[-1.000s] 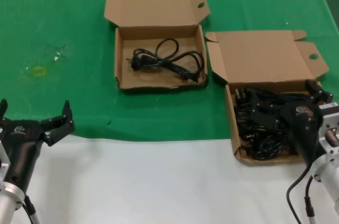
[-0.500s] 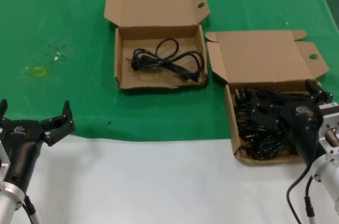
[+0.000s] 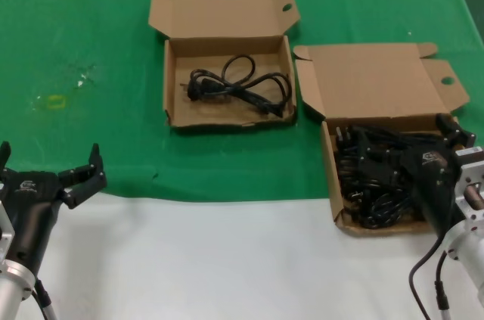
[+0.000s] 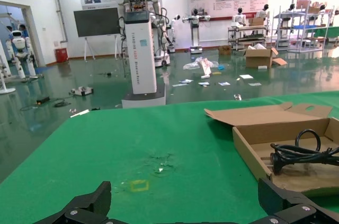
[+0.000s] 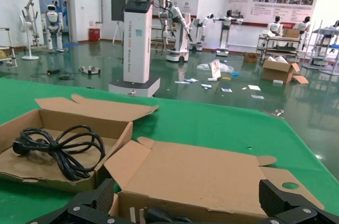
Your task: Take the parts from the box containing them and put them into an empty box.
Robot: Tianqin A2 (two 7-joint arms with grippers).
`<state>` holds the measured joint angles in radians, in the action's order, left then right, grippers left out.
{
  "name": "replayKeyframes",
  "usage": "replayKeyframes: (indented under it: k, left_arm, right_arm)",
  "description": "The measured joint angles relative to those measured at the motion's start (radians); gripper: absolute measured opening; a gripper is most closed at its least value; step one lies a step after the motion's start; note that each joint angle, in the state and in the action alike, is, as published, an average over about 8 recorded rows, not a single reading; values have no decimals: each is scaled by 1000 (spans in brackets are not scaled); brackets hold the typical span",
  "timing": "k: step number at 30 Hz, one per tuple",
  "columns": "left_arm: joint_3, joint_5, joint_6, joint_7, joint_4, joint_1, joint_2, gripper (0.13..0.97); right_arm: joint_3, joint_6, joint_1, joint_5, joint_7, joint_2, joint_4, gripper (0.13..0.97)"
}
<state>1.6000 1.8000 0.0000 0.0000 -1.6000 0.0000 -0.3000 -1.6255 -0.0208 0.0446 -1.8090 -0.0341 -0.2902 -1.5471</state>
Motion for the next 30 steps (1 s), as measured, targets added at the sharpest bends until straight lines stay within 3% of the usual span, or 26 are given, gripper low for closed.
replayKeyframes:
  k: [30]
  left_arm:
    - [0, 0, 0, 0, 0, 0, 0, 966]
  right_arm:
    - [0, 0, 0, 0, 0, 0, 0, 966]
